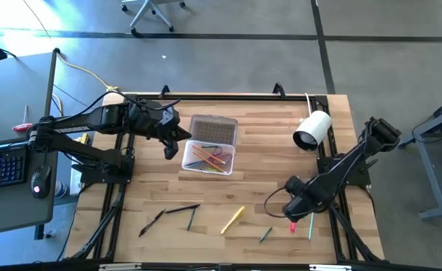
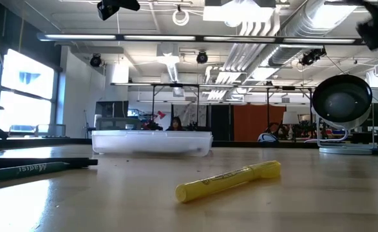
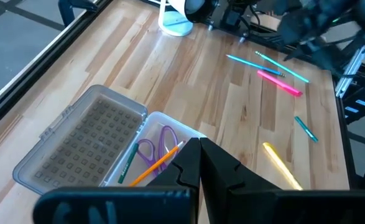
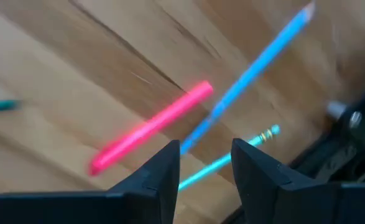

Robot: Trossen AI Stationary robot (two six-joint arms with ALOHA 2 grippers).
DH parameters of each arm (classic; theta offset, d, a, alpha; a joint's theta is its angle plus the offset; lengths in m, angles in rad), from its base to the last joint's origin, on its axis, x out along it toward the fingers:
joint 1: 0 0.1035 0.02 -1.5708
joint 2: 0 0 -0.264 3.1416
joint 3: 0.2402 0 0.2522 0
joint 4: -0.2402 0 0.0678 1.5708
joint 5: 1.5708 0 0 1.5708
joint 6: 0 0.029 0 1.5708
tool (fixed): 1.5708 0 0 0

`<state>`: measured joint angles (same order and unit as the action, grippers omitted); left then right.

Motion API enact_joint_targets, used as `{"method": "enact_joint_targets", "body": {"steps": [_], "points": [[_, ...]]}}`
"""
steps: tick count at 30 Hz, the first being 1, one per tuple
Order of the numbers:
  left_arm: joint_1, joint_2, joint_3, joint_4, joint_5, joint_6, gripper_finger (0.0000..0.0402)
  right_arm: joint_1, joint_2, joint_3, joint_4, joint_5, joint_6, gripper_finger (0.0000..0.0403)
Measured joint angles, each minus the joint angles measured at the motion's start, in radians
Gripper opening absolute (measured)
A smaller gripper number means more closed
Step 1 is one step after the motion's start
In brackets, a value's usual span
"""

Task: Pick & place school supplies into a supply box
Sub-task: Put the blue pencil into the black box

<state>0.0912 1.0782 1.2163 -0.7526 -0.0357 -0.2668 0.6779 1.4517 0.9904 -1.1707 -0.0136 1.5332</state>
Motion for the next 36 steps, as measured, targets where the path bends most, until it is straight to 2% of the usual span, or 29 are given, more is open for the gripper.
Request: {"method": "enact_joint_targets", "body": {"steps": [5,12,18,21,25,27,29,32,36], "points": [[0.0,0.0,0.0,-0.006,0.0,0.008,0.0046,-0.008,0.0,-0.157,0.092,-0.034,0.112,0.0124],[0.0,0.0,0.0,-0.009,0.0,0.026,0.0046,-0.072,0.0,-0.278,0.25,-0.039,0.108,0.0124],[0.0,0.001,0.0,-0.009,-0.005,0.036,0.0046,-0.119,-0.001,-0.336,0.287,-0.019,0.086,0.0123],[0.0,0.001,0.0,-0.009,-0.005,0.056,0.0046,-0.139,-0.005,-0.387,0.352,-0.035,0.075,0.0108],[0.0,0.001,0.0,-0.01,-0.005,0.06,0.0046,-0.158,-0.014,-0.433,0.436,-0.049,0.047,0.006],[0.0,0.001,0.0,-0.011,-0.005,0.06,0.0046,-0.161,-0.009,-0.418,0.422,-0.036,0.005,0.0026],[0.0,0.001,0.0,-0.014,-0.006,0.06,0.0046,-0.162,-0.007,-0.373,0.381,0.006,-0.046,0.0008],[0.0,0.001,0.0,-0.013,-0.01,0.06,0.0046,-0.181,0.002,-0.261,0.348,0.125,-0.103,0.0014],[0.0,0.001,0.0,-0.014,-0.012,0.06,0.0046,-0.213,-0.005,-0.104,0.325,0.205,-0.245,0.0005]]}}
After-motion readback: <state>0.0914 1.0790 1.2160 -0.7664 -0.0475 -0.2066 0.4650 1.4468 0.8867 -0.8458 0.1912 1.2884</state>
